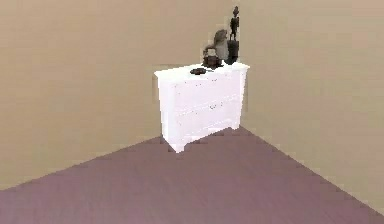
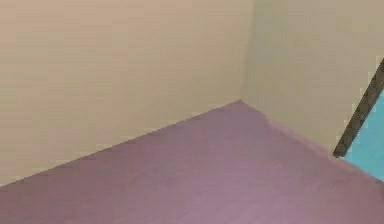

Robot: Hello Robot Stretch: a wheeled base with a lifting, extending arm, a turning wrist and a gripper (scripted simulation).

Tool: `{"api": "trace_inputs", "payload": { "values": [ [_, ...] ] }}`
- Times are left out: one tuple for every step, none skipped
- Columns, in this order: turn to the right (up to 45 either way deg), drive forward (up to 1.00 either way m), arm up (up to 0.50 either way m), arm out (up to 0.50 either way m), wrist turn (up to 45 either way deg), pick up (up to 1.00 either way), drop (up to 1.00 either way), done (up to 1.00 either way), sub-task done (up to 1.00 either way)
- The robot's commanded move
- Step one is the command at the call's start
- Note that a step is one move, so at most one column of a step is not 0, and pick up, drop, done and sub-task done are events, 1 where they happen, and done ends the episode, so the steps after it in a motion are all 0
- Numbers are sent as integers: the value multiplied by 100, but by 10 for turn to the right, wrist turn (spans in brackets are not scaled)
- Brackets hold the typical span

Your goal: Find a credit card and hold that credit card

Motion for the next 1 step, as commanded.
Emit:
{"api": "trace_inputs", "payload": {
  "values": [
    [0, 100, 0, 0, 0, 0, 0, 0, 0]
  ]
}}
